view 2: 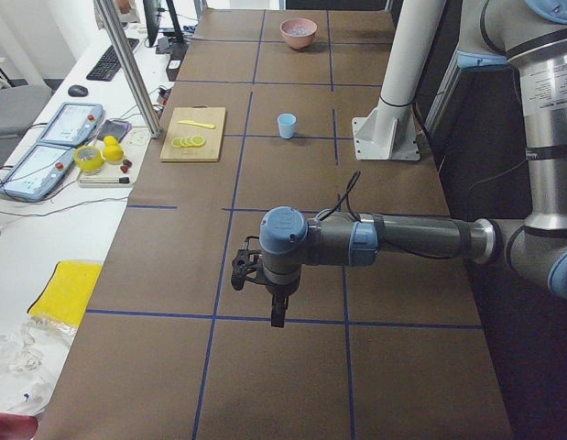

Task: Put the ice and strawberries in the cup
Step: 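Lower the right gripper into the pink bowl and grasp an ice cube, then carry the ice cube with the right gripper over the light-blue cup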

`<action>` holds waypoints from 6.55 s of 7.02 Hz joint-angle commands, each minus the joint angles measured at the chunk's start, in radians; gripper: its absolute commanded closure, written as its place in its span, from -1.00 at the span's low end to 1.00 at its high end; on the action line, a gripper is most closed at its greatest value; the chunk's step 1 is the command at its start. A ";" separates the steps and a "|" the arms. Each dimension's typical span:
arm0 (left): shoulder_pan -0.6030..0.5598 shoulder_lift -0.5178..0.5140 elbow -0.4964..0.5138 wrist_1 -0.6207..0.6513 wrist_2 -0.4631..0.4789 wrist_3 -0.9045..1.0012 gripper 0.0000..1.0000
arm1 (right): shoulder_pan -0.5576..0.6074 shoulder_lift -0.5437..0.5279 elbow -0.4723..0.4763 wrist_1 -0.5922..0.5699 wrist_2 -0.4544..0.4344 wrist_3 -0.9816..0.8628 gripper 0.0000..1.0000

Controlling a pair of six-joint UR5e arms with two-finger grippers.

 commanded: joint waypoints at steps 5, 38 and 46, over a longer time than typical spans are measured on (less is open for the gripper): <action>0.000 0.002 0.000 0.000 0.000 -0.001 -1.00 | -0.248 0.004 -0.014 0.247 0.047 0.089 -0.98; 0.000 0.002 -0.003 -0.005 -0.008 -0.002 -1.00 | -0.586 0.350 0.239 0.040 -0.039 0.910 1.00; 0.000 -0.003 -0.005 -0.009 -0.011 0.000 -1.00 | -1.174 0.939 0.094 -0.203 -0.511 1.518 1.00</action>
